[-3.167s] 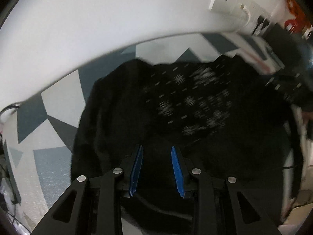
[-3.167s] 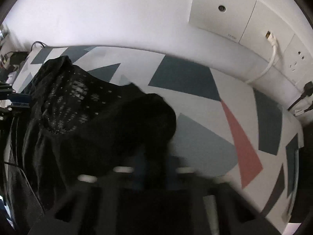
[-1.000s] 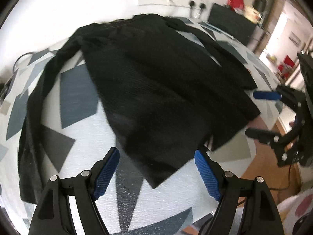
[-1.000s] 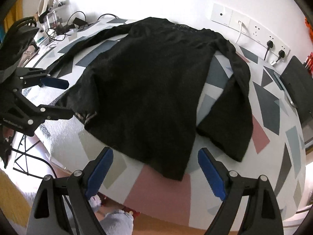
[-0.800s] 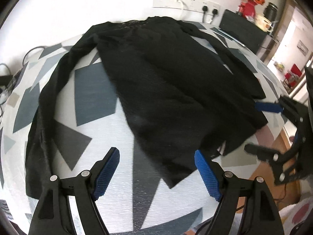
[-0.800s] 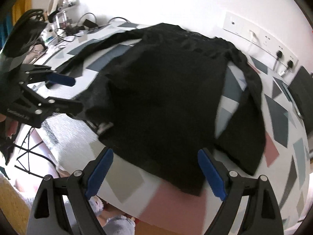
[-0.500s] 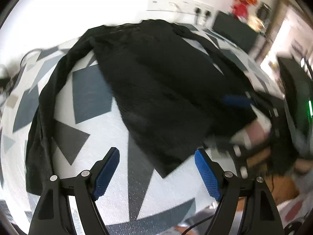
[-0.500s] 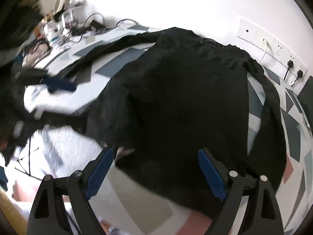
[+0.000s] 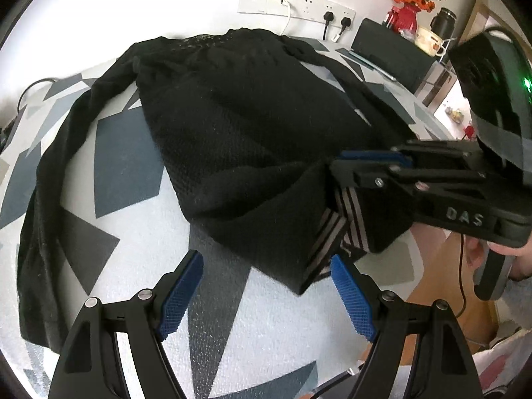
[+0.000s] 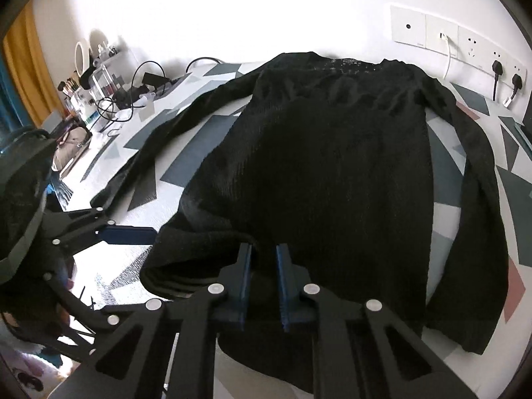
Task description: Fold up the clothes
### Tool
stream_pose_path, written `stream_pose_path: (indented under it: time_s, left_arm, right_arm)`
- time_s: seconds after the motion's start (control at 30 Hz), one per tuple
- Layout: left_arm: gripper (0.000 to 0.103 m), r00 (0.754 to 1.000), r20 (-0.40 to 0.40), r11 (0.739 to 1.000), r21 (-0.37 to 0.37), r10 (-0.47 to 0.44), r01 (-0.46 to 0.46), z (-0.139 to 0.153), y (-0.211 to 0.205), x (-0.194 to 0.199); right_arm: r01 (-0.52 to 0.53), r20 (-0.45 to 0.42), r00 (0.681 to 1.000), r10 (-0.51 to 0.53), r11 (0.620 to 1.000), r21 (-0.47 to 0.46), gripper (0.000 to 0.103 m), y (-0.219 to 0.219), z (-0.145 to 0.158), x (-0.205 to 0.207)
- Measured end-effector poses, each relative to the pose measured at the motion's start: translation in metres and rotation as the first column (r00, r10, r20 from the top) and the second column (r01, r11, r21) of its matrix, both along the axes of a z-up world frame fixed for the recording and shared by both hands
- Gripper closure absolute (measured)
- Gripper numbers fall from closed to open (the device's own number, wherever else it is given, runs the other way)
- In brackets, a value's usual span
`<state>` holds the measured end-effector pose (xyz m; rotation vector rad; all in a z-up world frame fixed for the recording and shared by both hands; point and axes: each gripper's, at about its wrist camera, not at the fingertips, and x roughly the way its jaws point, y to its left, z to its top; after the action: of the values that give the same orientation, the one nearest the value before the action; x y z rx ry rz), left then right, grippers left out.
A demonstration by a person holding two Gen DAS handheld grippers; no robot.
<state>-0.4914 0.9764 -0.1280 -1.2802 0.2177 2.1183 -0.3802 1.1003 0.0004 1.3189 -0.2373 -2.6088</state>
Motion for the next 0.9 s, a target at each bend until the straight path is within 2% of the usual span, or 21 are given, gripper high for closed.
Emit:
stream_pose_path:
  time_s: [0.23, 0.33, 0.5, 0.53, 0.57, 0.6, 0.73, 0.9]
  left_arm:
    - [0.024, 0.997, 0.03, 0.998, -0.007, 0.065, -0.065, -0.009, -0.012, -0.015]
    - [0.024, 0.997, 0.024, 0.997, 0.002, 0.074, -0.074, -0.006, -0.014, -0.017]
    - [0.024, 0.995, 0.014, 0.995, 0.011, 0.101, -0.101, -0.002, -0.021, -0.022]
    - [0.024, 0.994, 0.019, 0.994, 0.015, 0.108, -0.109, -0.002, -0.023, -0.024]
    - [0.024, 0.993, 0.025, 0.993, 0.019, 0.114, -0.115, -0.002, -0.024, -0.026]
    - [0.024, 0.993, 0.03, 0.993, 0.019, 0.115, -0.115, -0.004, -0.024, -0.027]
    - [0.024, 0.995, 0.035, 0.995, 0.013, 0.098, -0.098, -0.01, -0.015, -0.025]
    - [0.024, 0.996, 0.005, 0.996, 0.006, 0.091, -0.091, -0.012, -0.006, -0.024]
  right_arm:
    - [-0.031, 0.05, 0.998, 0.031, 0.999, -0.011, 0.086, -0.003, -0.011, 0.007]
    - [-0.034, 0.059, 0.998, 0.036, 0.999, -0.031, 0.073, -0.008, -0.014, 0.009]
    - [-0.036, 0.061, 0.997, 0.037, 0.999, -0.025, 0.072, -0.014, -0.016, 0.003]
    - [-0.029, 0.06, 0.998, 0.031, 0.999, -0.038, 0.076, -0.012, -0.015, 0.001]
    - [-0.022, 0.06, 0.998, 0.025, 0.998, -0.051, 0.088, -0.01, -0.014, -0.001]
    - [-0.02, 0.055, 0.998, 0.024, 0.998, -0.063, 0.091, -0.009, -0.011, -0.003]
    - [-0.044, -0.008, 0.999, 0.043, 0.992, -0.115, 0.095, -0.01, 0.016, -0.007]
    - [-0.067, -0.081, 0.995, 0.056, 0.988, -0.139, 0.096, -0.014, 0.045, -0.008]
